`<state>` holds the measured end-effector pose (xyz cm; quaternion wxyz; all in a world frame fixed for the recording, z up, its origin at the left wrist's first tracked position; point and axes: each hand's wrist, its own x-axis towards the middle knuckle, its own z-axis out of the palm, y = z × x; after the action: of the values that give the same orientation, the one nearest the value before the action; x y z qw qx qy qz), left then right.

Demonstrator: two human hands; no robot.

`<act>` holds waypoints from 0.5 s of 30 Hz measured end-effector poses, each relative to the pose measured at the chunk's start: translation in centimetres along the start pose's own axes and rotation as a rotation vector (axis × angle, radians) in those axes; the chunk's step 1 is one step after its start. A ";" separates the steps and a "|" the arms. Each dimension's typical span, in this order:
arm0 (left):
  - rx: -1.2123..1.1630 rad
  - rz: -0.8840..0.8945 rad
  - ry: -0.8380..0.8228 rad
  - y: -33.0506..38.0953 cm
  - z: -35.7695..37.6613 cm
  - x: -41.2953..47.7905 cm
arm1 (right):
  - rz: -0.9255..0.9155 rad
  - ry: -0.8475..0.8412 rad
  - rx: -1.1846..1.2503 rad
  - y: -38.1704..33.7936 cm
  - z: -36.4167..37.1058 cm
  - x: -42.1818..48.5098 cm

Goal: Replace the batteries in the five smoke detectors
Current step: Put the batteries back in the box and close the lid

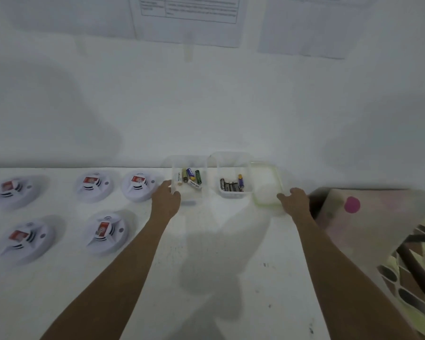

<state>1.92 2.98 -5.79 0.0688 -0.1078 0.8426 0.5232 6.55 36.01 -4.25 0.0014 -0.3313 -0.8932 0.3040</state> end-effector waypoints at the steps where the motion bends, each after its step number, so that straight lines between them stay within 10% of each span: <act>1: -0.004 -0.007 0.008 0.0 0.0 0.0 | -0.001 0.001 0.001 0.3 0.3 0.3; 15: -0.175 -0.051 0.037 0.3 -0.4 -1.0 | 0.117 0.161 0.726 0.4 0.3 -0.5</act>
<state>2.84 2.86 -5.12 0.0569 -0.1446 0.7916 0.5910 7.14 35.79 -4.62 0.1713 -0.3825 -0.7039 0.5734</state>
